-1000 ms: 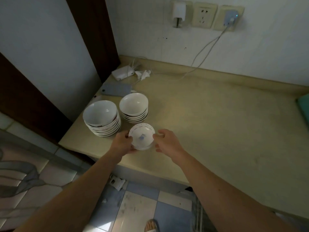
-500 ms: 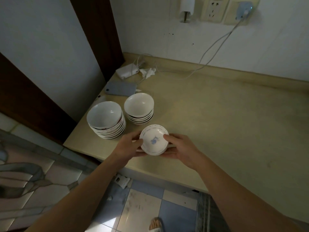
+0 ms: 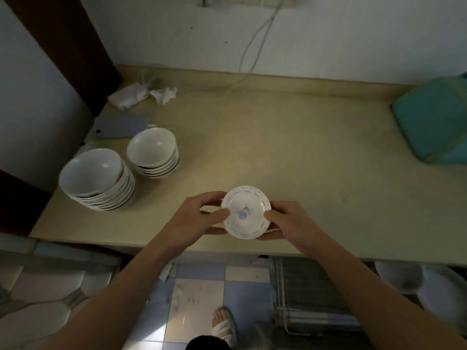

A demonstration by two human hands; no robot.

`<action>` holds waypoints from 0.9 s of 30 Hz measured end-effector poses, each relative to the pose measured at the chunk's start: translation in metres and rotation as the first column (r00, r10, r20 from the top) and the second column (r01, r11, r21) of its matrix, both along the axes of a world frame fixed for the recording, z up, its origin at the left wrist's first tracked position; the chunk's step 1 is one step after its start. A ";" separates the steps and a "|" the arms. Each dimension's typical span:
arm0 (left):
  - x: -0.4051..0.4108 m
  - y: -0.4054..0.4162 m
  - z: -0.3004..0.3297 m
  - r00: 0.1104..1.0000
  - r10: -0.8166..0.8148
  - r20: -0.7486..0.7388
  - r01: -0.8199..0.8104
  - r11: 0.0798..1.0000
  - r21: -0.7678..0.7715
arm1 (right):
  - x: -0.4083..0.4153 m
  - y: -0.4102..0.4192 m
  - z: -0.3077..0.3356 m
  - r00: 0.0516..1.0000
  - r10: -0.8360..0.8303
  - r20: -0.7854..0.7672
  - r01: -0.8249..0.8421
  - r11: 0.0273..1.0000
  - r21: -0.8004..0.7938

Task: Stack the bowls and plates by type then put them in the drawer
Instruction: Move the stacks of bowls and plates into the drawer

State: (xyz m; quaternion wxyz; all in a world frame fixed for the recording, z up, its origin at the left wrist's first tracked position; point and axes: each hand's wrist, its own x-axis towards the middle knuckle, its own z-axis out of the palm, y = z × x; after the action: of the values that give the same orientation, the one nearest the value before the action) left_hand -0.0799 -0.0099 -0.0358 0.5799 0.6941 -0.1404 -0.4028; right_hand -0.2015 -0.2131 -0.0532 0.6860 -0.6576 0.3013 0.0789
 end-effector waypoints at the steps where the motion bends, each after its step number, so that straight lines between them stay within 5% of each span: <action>1: -0.008 -0.008 0.000 0.999 -0.029 -0.014 0.029 1.000 -0.007 | -0.014 -0.006 0.001 1.000 -0.025 -0.002 0.025 1.000 -0.013; 7: -0.063 -0.064 -0.007 0.971 -0.231 -0.062 0.233 0.972 0.024 | -0.109 -0.038 0.007 0.992 -0.123 -0.034 0.112 0.967 -0.227; 16: -0.186 -0.128 -0.031 0.825 -0.484 -0.292 0.550 0.807 0.215 | -0.265 -0.077 -0.008 0.960 -0.142 -0.241 0.131 0.990 -0.061; 27: -0.270 -0.205 -0.087 0.807 -0.124 -0.577 0.338 0.899 0.278 | -0.311 -0.169 -0.074 0.945 -0.010 -0.326 -0.026 0.994 -0.105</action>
State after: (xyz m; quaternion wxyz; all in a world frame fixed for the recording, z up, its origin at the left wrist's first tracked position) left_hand -0.3500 -0.2151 -0.1224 0.4006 0.6232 0.0238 -0.6712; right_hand -0.5127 -0.3825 -0.1274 0.5900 -0.6728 0.4115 0.1730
